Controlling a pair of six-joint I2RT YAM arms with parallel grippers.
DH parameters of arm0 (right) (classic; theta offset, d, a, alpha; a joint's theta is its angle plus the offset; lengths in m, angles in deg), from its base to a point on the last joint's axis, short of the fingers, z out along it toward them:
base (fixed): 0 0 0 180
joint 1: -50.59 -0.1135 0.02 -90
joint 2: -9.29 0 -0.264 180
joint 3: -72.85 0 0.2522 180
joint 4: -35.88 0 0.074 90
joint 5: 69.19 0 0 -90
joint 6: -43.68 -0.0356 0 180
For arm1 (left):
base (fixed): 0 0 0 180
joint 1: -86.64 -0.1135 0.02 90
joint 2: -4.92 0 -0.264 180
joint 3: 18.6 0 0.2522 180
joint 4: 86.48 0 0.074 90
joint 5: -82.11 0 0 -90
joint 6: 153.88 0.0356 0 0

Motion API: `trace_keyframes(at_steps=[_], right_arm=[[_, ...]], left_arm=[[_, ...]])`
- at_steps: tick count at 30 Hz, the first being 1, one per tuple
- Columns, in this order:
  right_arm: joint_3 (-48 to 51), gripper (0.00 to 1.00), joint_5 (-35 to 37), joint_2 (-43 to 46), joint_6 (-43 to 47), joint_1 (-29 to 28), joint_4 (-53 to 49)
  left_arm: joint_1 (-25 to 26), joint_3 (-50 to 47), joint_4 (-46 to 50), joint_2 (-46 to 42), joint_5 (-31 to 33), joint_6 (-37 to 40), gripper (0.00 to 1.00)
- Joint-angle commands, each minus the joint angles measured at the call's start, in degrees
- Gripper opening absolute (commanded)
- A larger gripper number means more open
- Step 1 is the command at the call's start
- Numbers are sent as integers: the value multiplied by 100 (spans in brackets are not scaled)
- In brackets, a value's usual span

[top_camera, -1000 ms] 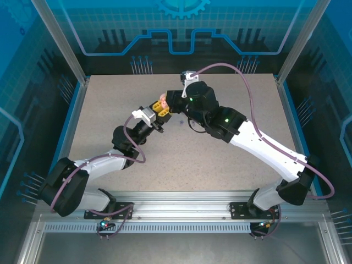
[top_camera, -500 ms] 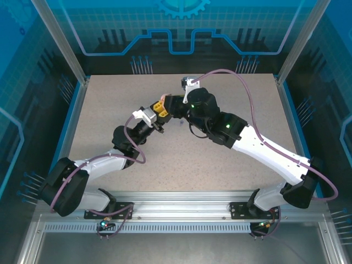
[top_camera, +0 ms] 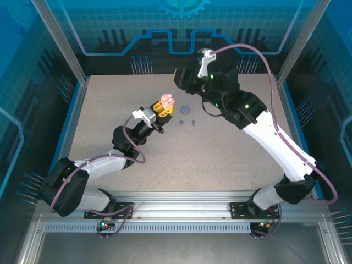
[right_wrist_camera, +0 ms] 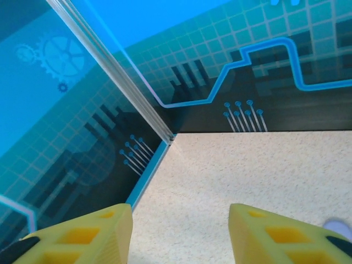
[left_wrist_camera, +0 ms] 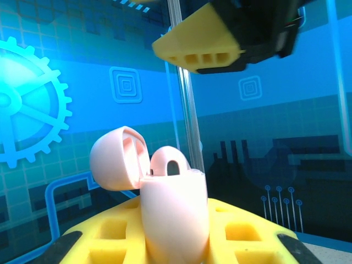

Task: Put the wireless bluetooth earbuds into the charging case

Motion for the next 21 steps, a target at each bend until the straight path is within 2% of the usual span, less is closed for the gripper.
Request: trace_keyframes(at_steps=[1, 7, 12, 16, 21], right_arm=[[-395, 41, -794, -591, 23, 281, -800], [-1177, 23, -1409, -1385, 230, 408, -1325], [-1355, 14, -1848, -1722, 313, 360, -1523], [-953, 10, -1858, -1473, 477, 166, -1581], [233, 8, -1493, -572, 447, -82, -1199]], left_arm=[[39, -131, -298, -4, -293, -145, 0], [46, -134, -179, 5, -502, -235, 0], [50, -116, -139, 32, -531, -251, 0], [47, -116, -128, 31, -437, -202, 0], [46, -90, -79, 64, -383, -261, 0]])
